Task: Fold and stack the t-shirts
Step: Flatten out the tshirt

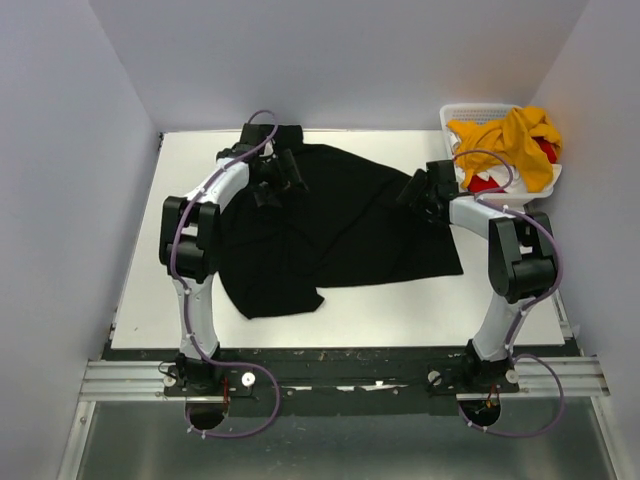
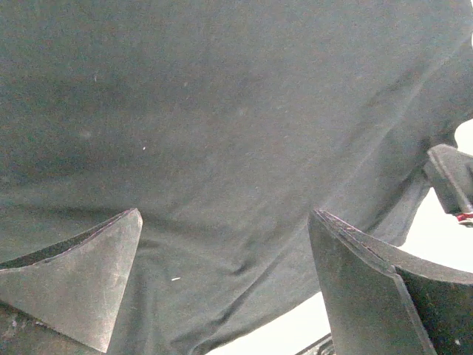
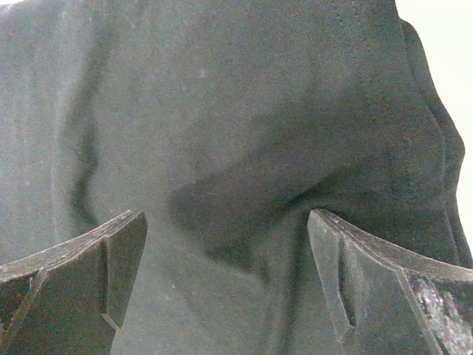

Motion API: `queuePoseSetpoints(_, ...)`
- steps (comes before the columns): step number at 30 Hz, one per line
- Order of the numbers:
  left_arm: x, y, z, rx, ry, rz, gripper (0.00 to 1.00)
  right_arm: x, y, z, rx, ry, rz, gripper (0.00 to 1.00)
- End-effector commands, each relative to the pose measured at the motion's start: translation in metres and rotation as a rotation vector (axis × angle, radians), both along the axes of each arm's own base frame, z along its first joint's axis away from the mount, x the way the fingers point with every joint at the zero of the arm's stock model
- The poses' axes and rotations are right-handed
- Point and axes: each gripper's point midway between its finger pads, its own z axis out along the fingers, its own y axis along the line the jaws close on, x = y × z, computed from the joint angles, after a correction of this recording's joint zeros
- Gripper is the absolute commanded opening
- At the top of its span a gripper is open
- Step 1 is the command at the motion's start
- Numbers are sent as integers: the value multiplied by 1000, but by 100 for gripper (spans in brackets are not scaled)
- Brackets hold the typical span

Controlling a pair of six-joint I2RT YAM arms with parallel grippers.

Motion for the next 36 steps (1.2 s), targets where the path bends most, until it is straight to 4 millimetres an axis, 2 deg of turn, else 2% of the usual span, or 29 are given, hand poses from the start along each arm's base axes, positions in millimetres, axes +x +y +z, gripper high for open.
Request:
queuePoseSetpoints(1, 14, 8, 47, 64, -114, -3, 98, -3, -5, 20, -63, -5, 84, 100)
queuePoseSetpoints(3, -2, 5, 62, 88, -160, -10, 99, -10, 3, 37, -32, -42, 126, 100)
queuePoseSetpoints(5, -30, 4, 69, 119, -182, -6, 99, -25, 5, 50, -9, -71, 141, 100)
queuePoseSetpoints(8, -88, 8, 71, 150, -203, 29, 99, -55, -5, 65, -13, -101, 103, 100)
queuePoseSetpoints(10, -132, 17, 59, 194, -184, 63, 99, -76, -15, 73, -22, -109, 56, 100)
queuePoseSetpoints(11, -156, 24, 47, 228, -163, 83, 98, -85, -20, 78, -25, -121, 27, 100)
queuePoseSetpoints(15, -243, 53, 20, 276, -91, 187, 99, -126, -46, 75, -28, -114, -144, 100)
queuePoseSetpoints(18, -284, 71, -1, 248, -56, 259, 98, -142, -47, 73, -8, -127, -151, 100)
queuePoseSetpoints(21, -301, 75, -15, 175, -71, 290, 95, -151, -46, 69, 10, -118, -150, 100)
queuePoseSetpoints(24, -304, 70, -28, 127, -77, 294, 91, -157, -46, 64, 6, -94, -145, 100)
queuePoseSetpoints(27, -300, 56, -34, 71, -70, 265, 83, -160, -48, 59, -9, -71, -147, 100)
queuePoseSetpoints(32, -301, 63, -56, 142, -1, 301, 75, -164, -56, 55, -47, -60, -171, 100)
queuePoseSetpoints(36, -288, 57, -59, 128, -24, 310, 60, -166, -58, 51, -59, -50, -175, 100)
